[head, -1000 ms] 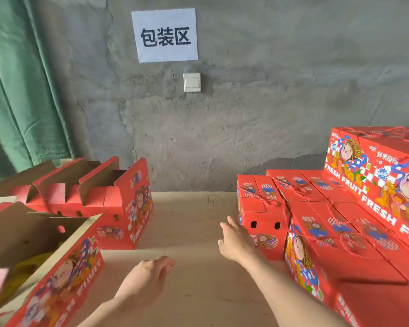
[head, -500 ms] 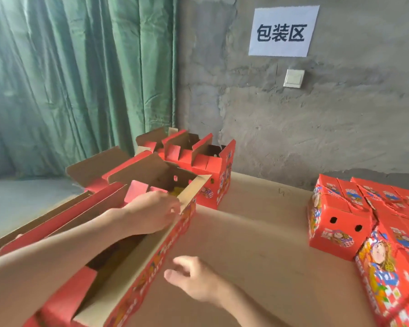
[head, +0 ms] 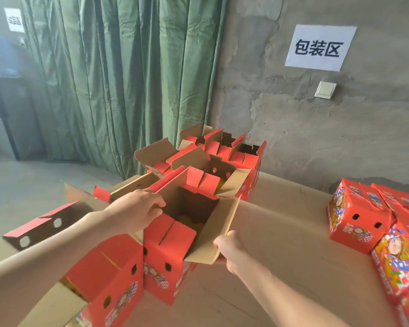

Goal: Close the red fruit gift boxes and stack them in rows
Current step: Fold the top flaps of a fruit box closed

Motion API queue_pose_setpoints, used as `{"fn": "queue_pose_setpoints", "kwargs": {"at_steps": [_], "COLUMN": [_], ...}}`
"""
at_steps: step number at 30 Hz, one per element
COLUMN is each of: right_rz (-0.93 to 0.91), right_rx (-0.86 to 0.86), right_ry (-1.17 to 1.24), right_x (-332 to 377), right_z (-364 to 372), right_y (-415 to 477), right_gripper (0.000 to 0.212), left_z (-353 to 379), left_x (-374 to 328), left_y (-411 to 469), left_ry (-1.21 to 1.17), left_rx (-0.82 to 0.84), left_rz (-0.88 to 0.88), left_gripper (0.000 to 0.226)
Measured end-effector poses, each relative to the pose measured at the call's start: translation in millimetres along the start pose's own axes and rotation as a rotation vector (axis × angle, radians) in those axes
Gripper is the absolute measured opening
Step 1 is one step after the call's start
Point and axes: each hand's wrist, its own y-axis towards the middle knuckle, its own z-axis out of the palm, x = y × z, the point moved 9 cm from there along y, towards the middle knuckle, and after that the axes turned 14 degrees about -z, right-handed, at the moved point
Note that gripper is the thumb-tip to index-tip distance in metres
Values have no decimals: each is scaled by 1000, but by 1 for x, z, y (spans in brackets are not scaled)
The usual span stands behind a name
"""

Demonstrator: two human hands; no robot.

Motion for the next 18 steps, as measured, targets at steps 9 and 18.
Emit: {"fn": "queue_pose_setpoints", "kwargs": {"at_steps": [9,18], "right_rz": [-11,-277], "right_rx": [76,-267], "right_ry": [-318,-1079], "right_x": [-14,18], "right_z": [-111,-241], "right_y": [-37,-69], "right_gripper": [16,15], "left_z": [11,53], "left_x": [-20,-134], "left_y": [0,3], "left_ry": [-101,-175], "left_rx": [-4,66], "left_rz": [40,305], "left_gripper": [33,30]}}
